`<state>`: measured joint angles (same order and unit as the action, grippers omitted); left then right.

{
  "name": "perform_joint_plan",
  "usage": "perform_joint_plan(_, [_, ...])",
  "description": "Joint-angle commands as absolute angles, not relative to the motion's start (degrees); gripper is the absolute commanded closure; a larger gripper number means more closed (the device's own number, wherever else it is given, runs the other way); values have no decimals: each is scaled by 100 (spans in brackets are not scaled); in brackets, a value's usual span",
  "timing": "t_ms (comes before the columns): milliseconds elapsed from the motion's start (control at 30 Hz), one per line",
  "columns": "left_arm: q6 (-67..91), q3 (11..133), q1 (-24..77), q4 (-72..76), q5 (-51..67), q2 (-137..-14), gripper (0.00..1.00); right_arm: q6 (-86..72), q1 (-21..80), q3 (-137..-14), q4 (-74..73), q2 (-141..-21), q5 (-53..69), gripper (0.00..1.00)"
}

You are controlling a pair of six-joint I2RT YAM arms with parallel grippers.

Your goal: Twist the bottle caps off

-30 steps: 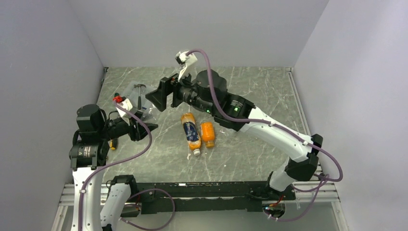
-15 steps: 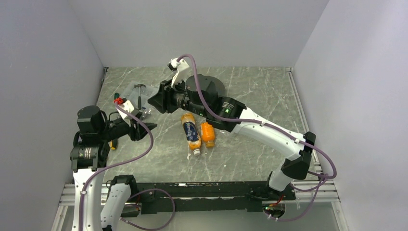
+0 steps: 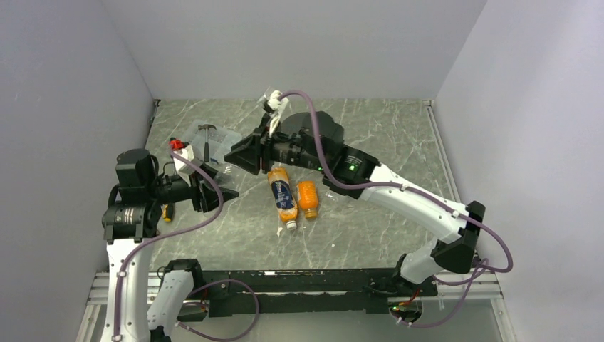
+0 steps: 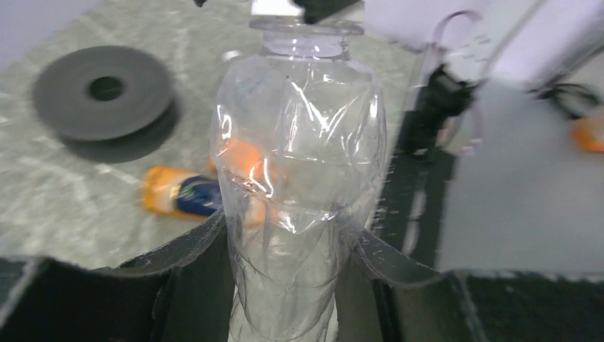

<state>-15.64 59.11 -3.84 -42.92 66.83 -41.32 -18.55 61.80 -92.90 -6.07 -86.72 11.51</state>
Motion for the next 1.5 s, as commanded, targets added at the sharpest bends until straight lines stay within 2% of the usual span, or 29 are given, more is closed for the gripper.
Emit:
perform_joint_plan(0, [-896, 6498, -404, -4669, 8396, -4551, 70, -1510, 5993, -8943, 799, -8097, 3381, 95])
perform_joint_plan(100, [-450, 6548, -402, -4592, 8951, -4666, 71, -1885, 5715, -8796, 1352, -8065, 4123, 97])
perform_joint_plan(233, [-1031, 6669, -404, -5285, 9033, -4679, 71, -2563, 5357, -8615, 2188, -8121, 4713, 97])
perform_joint_plan(400, [-1493, 6693, -404, -5459, 8470, -4700, 76, -2349, 5361, -8865, 1595, -8274, 4441, 88])
perform_joint_plan(467, [-1312, 6575, -400, -5165, 8287, -4637, 76, -2248, 5368, -8887, 1387, -8279, 4215, 76])
perform_joint_plan(500, [-1202, 6513, -402, -4971, 8189, -4585, 76, -2157, 5376, -8927, 1212, -8275, 4090, 63])
perform_joint_plan(533, [-1154, 6453, -402, -4824, 8071, -4513, 76, -2081, 5398, -8962, 1069, -8262, 3914, 33])
perform_joint_plan(567, [-1137, 6415, -400, -4676, 7957, -4460, 76, -2010, 5419, -8995, 849, -8229, 3664, 17])
perform_joint_plan(600, [-1116, 6373, -397, -4560, 7825, -4419, 76, -1950, 5441, -9037, 748, -8216, 3394, 4])
perform_joint_plan(633, [-1096, 6330, -403, -4441, 7682, -4371, 76, -1921, 5451, -9099, 551, -8198, 3129, 1])
perform_joint_plan(867, [-1431, 6044, -404, -3887, 6503, -3989, 78, -2131, 5765, -9860, -765, -8385, 893, 0])
perform_joint_plan(1000, [-1580, 5794, -401, -3537, 5939, -3755, 78, -2200, 6009, -10365, -1523, -8733, 129, 1])
perform_joint_plan(1467, [-1661, 5725, -399, -3451, 5757, -3737, 80, -2496, 6126, -10219, -1459, -8926, 264, 31])
